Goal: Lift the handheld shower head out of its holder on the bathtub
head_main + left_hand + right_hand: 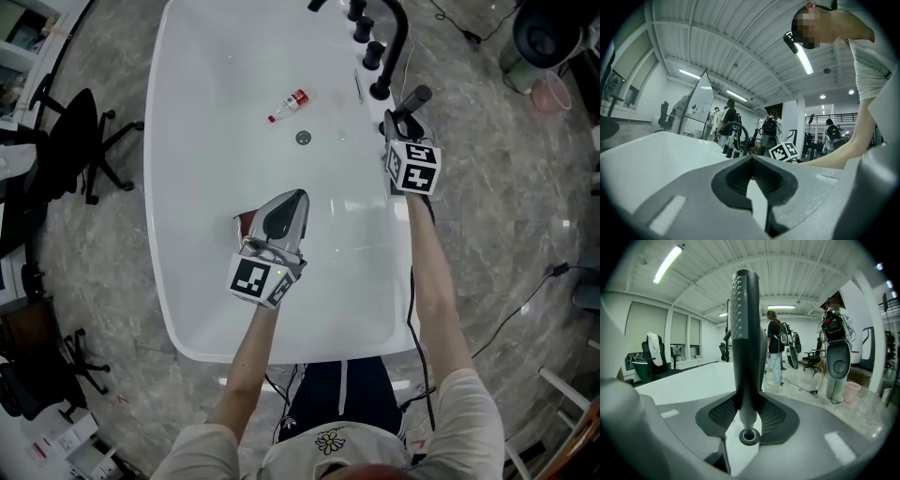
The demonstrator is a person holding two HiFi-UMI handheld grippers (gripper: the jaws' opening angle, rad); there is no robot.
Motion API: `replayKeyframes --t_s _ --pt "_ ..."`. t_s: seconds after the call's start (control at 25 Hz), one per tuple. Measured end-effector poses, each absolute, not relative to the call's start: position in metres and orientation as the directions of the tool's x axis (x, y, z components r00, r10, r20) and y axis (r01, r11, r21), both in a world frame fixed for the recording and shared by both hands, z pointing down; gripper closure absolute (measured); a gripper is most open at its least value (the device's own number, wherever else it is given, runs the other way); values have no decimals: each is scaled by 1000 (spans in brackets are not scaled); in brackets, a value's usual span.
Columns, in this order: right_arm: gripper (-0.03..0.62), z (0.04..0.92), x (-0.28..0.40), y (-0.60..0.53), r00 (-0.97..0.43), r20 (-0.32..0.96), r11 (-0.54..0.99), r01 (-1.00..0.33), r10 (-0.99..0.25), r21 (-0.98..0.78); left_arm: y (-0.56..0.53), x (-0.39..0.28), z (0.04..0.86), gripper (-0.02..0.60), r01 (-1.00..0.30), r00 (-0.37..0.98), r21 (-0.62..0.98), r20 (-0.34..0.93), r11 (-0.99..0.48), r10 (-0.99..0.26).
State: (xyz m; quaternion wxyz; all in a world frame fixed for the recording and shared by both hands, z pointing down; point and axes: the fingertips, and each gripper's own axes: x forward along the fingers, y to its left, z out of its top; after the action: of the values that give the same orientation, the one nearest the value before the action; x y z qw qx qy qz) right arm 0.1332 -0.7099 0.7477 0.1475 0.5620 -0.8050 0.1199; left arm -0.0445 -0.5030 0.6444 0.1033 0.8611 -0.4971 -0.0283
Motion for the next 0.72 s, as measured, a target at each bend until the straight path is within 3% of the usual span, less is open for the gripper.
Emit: replayKeyframes --t_s 0.16,0.72 --pt "444 676 133 -693 -324 310 330 -943 -894 -34 -487 -51 602 581 -850 499 205 17 -485 -866" --pt "444 293 139 -535 -320 -21 319 -948 -947 15 -426 -68 335 581 -862 414 215 -223 -459 -883"
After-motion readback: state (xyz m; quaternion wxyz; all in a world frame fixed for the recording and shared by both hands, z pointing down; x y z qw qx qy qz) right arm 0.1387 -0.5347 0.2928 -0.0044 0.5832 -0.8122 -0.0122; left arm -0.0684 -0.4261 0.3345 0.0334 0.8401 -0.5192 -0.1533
